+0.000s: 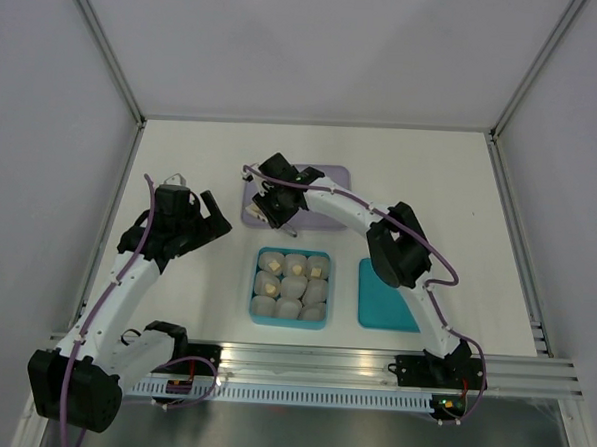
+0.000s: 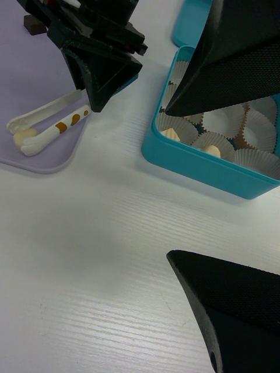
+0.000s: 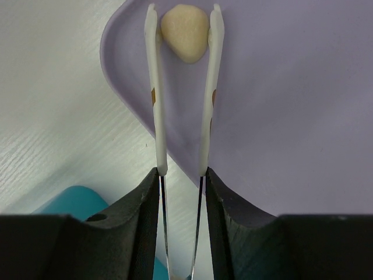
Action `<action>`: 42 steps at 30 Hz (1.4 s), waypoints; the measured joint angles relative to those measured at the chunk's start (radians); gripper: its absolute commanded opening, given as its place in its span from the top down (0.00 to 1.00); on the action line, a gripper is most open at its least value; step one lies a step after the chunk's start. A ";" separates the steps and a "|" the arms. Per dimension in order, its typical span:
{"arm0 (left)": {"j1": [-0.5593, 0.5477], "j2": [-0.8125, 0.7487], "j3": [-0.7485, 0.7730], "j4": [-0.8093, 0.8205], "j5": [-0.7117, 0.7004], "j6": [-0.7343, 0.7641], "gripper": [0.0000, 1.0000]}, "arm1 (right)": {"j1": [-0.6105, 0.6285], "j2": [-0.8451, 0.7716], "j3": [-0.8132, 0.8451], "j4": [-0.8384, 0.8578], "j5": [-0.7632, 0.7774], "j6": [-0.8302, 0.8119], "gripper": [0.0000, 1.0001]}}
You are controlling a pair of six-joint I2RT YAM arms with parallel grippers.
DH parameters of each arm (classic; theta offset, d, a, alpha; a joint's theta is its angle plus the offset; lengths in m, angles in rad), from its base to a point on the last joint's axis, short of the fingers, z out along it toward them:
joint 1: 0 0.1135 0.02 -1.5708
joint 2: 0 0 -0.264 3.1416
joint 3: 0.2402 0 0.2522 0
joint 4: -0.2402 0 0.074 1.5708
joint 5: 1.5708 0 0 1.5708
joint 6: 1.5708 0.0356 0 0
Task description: Pack the chocolate
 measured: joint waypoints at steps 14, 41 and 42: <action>0.000 -0.005 0.000 -0.002 0.003 -0.001 0.00 | 0.000 -0.373 -0.254 0.130 -0.018 0.000 0.88; 0.000 -0.173 -0.133 0.027 0.007 -0.046 0.00 | 0.193 -1.041 -0.974 0.272 -0.096 0.094 0.87; 0.000 -0.171 -0.133 0.026 0.007 -0.046 0.00 | 0.197 -1.044 -0.975 0.272 -0.096 0.096 0.87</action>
